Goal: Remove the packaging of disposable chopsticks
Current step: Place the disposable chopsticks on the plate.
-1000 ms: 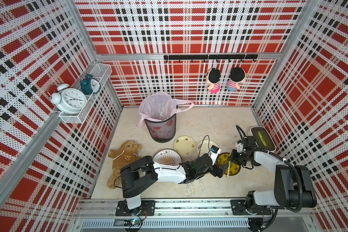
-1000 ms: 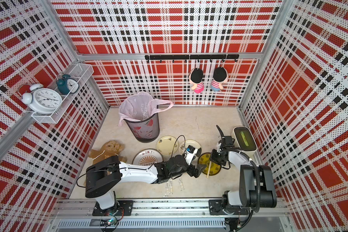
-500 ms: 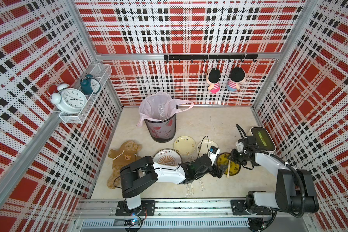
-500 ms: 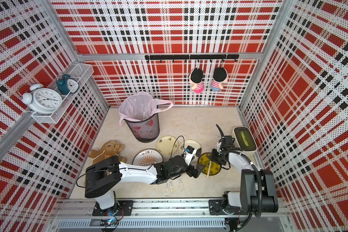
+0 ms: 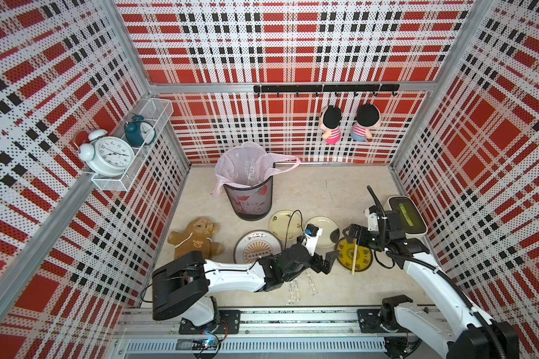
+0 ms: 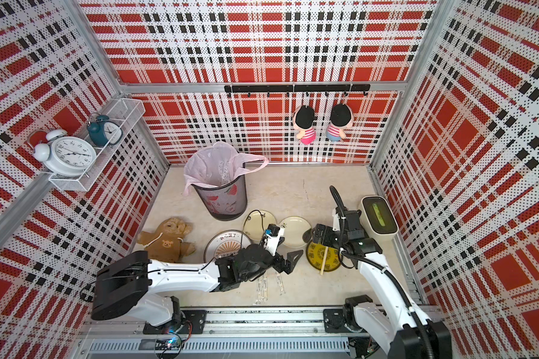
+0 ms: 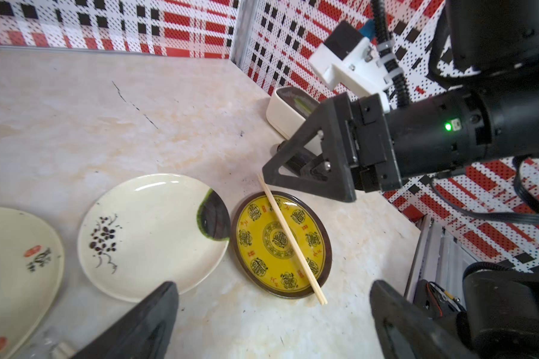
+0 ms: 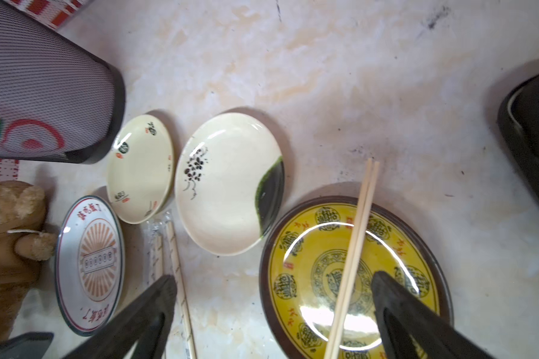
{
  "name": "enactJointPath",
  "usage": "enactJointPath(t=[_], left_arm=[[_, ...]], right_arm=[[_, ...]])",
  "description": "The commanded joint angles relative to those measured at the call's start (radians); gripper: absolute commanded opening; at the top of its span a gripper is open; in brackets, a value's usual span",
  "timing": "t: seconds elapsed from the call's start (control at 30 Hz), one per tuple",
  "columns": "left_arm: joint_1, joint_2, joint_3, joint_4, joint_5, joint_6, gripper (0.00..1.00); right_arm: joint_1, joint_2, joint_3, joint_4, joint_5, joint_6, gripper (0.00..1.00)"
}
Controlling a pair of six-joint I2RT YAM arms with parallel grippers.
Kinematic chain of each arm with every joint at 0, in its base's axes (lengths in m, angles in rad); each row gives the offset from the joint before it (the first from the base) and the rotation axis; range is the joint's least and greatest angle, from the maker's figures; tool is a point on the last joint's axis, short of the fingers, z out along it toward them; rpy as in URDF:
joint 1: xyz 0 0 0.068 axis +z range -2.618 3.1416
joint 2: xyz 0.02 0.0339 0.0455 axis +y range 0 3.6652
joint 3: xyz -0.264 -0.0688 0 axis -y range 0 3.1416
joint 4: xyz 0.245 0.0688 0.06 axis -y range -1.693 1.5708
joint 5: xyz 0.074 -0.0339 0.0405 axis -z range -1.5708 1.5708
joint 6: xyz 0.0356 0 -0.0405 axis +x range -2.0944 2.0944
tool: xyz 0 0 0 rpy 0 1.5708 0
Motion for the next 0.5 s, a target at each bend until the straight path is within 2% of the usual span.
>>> enactJointPath(t=[0.0,0.17,0.27,0.47], left_arm=[[0.015,-0.116,-0.067,0.033,-0.06,0.0,0.98],[0.101,-0.309,-0.215,0.034,0.042,-0.027,0.98],[0.129,-0.419,-0.308,0.033,0.022,-0.05,0.98],[0.166,-0.567,-0.406,-0.01,0.02,-0.08,0.98]], right_arm=[[0.116,-0.062,0.013,0.016,0.115,0.075,1.0],[0.323,-0.078,-0.031,0.138,0.211,0.108,1.0],[0.443,-0.061,-0.088,0.252,0.273,0.11,1.0],[0.588,0.06,-0.136,0.39,0.333,0.103,1.0]])
